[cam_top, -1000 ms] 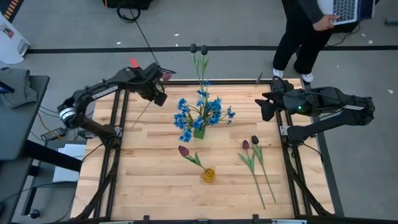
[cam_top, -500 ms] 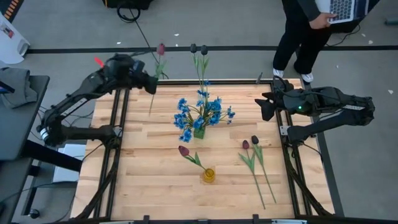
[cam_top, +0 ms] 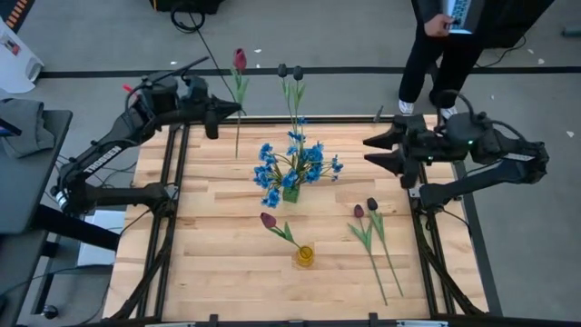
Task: Sort flowers into vase by color
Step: Put the top red tulip into the yellow vase
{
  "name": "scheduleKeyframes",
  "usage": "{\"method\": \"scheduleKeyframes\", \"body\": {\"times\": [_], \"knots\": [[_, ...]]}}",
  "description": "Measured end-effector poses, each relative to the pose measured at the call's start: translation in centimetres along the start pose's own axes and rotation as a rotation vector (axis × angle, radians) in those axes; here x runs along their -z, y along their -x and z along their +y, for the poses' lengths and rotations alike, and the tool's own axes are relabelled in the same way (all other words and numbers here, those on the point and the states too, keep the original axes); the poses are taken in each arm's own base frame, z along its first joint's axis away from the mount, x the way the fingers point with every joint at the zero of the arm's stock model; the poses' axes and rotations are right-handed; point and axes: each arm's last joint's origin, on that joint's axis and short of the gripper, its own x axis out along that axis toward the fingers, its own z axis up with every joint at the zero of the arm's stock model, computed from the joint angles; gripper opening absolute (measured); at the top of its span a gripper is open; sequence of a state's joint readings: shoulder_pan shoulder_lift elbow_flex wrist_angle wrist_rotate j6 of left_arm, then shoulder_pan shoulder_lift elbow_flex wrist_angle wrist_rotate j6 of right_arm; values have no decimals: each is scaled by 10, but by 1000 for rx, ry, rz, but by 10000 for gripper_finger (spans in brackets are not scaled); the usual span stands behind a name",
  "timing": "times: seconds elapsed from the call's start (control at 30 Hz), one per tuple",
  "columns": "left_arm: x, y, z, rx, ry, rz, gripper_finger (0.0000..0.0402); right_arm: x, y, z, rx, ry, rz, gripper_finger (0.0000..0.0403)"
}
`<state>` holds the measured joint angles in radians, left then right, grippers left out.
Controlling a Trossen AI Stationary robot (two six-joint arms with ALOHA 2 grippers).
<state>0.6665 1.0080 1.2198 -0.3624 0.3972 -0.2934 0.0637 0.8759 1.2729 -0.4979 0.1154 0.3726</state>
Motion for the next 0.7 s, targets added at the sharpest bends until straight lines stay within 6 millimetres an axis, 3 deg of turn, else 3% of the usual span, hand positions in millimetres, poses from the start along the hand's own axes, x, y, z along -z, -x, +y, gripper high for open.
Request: {"method": "scheduleKeyframes", "body": {"times": [0.13,0.3,0.5,0.7], "knots": [[-8,-1,-10,128,-48,-73,3,13,-2,-3,-72,6,-17,240],[-14,-4,-21,213,-66,-133,3,49,-10,-14,-188,-34,-175,240],[-11,-8,-33,286,-59,-126,3,96,-4,-34,-254,-195,-280,240],[-18,-12,-50,401,-89,-221,3,126,8,-48,-273,-314,-360,240]]}}
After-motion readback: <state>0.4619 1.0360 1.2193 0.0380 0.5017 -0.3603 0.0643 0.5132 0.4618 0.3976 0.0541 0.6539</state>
